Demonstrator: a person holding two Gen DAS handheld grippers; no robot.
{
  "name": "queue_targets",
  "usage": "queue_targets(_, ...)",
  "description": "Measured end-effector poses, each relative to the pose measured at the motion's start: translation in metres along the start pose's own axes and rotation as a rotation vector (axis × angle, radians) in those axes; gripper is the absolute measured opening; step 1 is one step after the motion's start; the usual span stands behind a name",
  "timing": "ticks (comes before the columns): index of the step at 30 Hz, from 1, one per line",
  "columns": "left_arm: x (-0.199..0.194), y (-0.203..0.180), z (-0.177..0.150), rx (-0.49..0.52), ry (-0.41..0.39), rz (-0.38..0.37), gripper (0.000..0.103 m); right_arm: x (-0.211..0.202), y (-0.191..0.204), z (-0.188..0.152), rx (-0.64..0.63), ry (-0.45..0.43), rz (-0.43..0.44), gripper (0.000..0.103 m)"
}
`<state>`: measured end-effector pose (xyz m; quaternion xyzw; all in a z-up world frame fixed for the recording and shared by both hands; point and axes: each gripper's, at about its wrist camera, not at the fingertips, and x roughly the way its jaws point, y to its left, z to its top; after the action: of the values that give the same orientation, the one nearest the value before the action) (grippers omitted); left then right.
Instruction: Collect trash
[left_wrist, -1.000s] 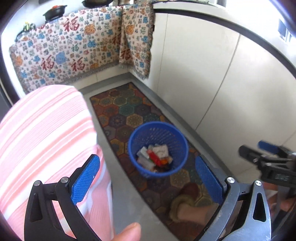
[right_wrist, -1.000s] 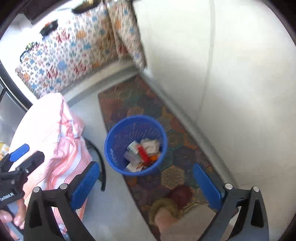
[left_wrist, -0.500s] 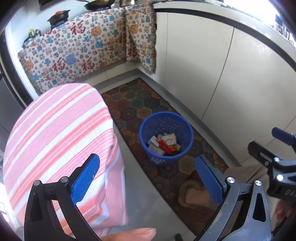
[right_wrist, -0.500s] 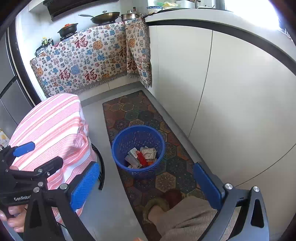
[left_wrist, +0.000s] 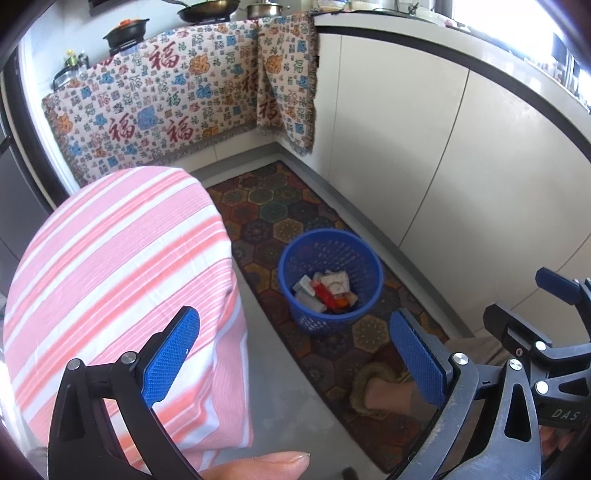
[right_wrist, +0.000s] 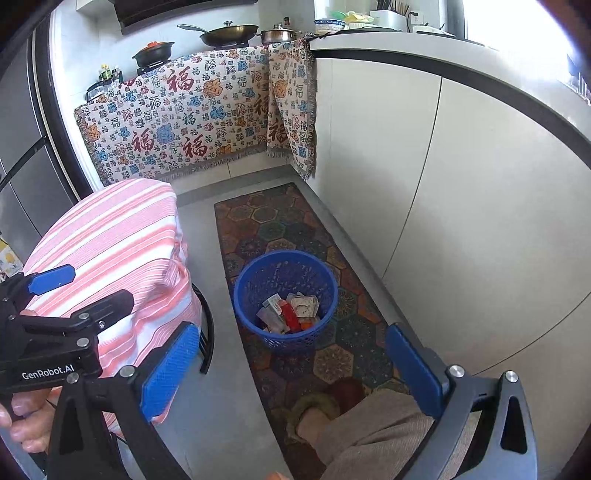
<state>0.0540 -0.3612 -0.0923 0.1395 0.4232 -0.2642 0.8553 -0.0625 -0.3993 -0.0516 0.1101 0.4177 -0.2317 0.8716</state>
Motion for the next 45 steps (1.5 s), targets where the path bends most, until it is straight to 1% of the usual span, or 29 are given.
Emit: queue_targets(45, 0.0023, -0.0072, 0.0003, 0.026, 0.012, 0.016, 0.102, 0.0071, -0.007, -0.0001, 0.017, 0.019, -0.007, 0.103)
